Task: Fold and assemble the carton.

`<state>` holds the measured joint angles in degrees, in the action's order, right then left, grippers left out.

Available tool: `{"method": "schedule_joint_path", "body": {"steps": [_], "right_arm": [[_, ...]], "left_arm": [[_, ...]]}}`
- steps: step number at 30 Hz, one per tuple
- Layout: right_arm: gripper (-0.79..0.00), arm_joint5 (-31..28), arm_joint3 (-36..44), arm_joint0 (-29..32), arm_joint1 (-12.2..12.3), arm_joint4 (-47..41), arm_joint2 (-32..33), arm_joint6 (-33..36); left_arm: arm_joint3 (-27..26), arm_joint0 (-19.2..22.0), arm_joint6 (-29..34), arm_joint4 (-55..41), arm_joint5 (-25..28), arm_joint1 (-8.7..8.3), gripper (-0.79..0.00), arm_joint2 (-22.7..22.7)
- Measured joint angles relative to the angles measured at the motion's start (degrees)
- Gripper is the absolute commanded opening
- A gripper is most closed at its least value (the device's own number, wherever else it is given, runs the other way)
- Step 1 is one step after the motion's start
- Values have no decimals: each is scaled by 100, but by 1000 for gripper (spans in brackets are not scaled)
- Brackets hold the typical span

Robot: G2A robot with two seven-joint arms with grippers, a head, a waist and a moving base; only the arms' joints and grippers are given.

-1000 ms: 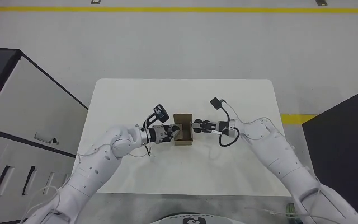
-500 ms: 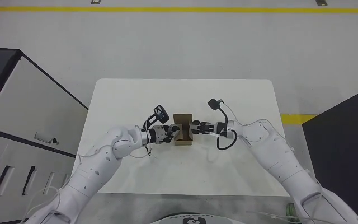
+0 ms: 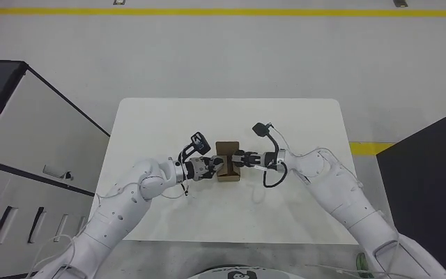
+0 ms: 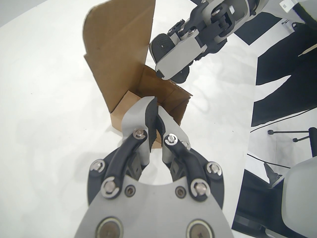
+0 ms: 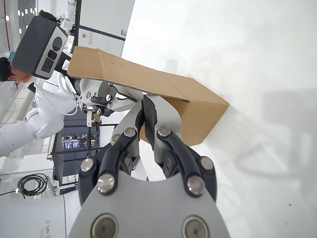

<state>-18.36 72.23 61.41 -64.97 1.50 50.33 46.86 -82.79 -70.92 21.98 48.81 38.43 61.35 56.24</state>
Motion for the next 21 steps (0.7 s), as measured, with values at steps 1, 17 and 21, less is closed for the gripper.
{"method": "schedule_joint_path", "body": {"steps": [1,17,21], "right_arm": [[-785,44,-2,-17,-10,62,-29,-19],[-785,406,69,-92,-120,461,-270,-194],[-785,392,110,-68,-120,491,-239,-222]], "left_arm": [[-4,-5,-3,1,3,-2,-785,6],[-89,-34,-29,56,97,-17,-785,44],[-126,-51,-72,56,117,-18,-785,50]]}}
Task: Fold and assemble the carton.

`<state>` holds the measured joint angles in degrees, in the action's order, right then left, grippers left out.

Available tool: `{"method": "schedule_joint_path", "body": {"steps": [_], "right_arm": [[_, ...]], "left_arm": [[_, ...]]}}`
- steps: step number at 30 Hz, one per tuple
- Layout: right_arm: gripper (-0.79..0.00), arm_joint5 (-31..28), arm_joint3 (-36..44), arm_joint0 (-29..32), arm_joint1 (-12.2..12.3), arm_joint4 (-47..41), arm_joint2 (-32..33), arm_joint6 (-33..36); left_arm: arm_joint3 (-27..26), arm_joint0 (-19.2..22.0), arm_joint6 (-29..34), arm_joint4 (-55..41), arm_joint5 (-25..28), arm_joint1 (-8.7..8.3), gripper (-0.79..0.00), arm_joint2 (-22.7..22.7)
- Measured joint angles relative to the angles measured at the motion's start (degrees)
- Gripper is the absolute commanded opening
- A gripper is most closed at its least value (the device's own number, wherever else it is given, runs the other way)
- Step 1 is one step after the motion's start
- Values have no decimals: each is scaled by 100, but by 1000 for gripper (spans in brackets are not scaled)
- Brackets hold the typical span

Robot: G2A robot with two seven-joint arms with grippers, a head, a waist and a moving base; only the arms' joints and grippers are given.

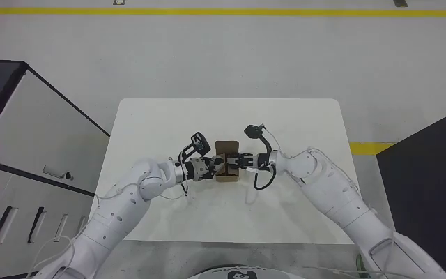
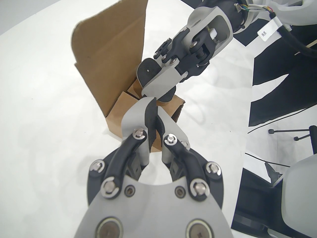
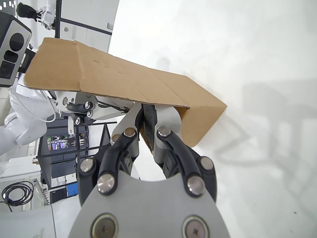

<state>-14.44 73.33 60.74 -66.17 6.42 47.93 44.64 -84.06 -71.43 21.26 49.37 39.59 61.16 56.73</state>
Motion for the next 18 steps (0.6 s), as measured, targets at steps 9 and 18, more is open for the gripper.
{"method": "schedule_joint_path", "body": {"steps": [9,18], "right_arm": [[-785,-26,105,106,25,37,139,-75],[-785,18,121,142,16,79,158,-45]], "left_arm": [[-58,14,49,113,-55,18,-785,-93],[-23,40,39,133,-104,43,-785,-170]]}}
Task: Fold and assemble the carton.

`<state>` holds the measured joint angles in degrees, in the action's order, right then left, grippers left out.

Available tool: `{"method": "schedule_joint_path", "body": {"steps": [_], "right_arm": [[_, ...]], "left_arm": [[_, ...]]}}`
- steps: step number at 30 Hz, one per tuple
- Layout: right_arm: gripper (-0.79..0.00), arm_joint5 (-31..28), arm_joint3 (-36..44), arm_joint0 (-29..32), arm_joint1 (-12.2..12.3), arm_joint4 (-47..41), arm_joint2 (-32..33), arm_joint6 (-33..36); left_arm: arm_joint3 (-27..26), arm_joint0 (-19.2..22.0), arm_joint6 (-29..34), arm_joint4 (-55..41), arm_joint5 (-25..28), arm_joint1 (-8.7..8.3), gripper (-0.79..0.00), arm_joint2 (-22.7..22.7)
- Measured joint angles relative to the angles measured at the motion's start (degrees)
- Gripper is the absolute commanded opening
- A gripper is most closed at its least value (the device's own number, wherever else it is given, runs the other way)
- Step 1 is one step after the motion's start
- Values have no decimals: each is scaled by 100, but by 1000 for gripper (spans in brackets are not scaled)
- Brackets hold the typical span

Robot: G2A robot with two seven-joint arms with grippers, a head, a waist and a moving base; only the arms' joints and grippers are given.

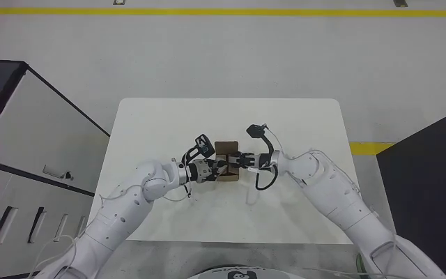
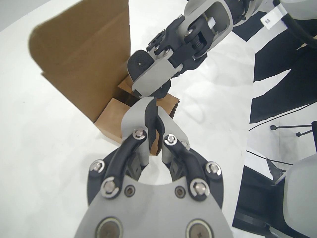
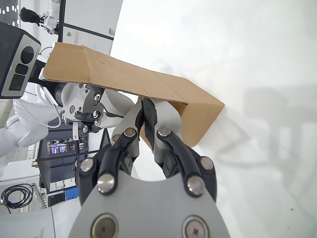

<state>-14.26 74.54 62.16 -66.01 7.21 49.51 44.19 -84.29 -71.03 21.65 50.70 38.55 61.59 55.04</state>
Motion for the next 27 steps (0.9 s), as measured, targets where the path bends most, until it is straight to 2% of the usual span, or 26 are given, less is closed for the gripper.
{"method": "schedule_joint_path", "body": {"steps": [27], "right_arm": [[-785,234,2,-118,-88,200,-97,110]], "left_arm": [[8,-5,12,-21,28,4,-785,4]]}}
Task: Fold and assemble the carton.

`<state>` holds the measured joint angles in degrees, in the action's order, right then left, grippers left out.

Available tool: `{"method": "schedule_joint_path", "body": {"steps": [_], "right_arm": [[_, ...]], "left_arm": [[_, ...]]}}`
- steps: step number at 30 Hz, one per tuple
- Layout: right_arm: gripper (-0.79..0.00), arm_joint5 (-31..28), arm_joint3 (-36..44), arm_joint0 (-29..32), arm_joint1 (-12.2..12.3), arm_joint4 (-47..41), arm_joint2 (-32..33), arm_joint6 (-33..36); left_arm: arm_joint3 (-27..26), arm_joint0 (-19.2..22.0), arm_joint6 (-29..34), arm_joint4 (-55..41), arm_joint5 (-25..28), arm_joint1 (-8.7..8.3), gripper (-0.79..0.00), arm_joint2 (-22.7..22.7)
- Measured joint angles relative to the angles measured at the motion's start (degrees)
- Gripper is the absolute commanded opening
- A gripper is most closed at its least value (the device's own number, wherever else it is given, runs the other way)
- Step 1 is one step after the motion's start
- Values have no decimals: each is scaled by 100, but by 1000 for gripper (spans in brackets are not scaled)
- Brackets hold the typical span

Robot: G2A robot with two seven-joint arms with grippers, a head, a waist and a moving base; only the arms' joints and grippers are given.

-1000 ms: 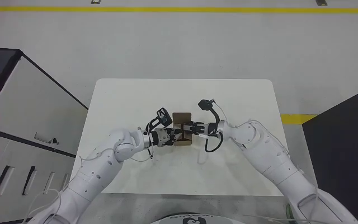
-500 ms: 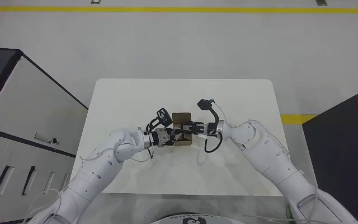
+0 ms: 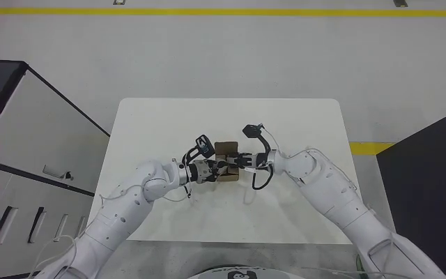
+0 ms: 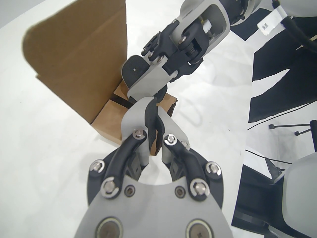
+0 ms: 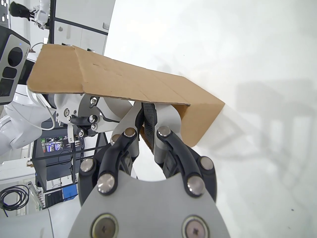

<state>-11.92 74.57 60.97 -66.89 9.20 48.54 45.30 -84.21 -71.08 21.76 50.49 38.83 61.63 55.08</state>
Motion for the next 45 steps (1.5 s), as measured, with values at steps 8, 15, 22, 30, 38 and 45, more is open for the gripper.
{"method": "schedule_joint_path", "body": {"steps": [8,15,22,30,38,45], "right_arm": [[-785,37,-8,-41,-31,37,-28,11],[-785,65,-62,-56,-52,38,-41,41],[-785,-7,-61,-55,-63,20,-14,39],[-785,10,-51,-24,-60,66,24,56],[-785,-52,-33,-29,-71,46,57,45],[-785,-34,-50,1,-68,63,83,89]], "left_arm": [[3,-6,29,-45,31,-8,-785,28],[46,27,58,-68,40,2,-785,0],[32,35,36,-92,47,3,-785,12],[69,21,38,-102,61,-3,-785,29],[56,42,11,-121,62,0,-785,40],[108,45,47,-132,51,5,-785,20]]}}
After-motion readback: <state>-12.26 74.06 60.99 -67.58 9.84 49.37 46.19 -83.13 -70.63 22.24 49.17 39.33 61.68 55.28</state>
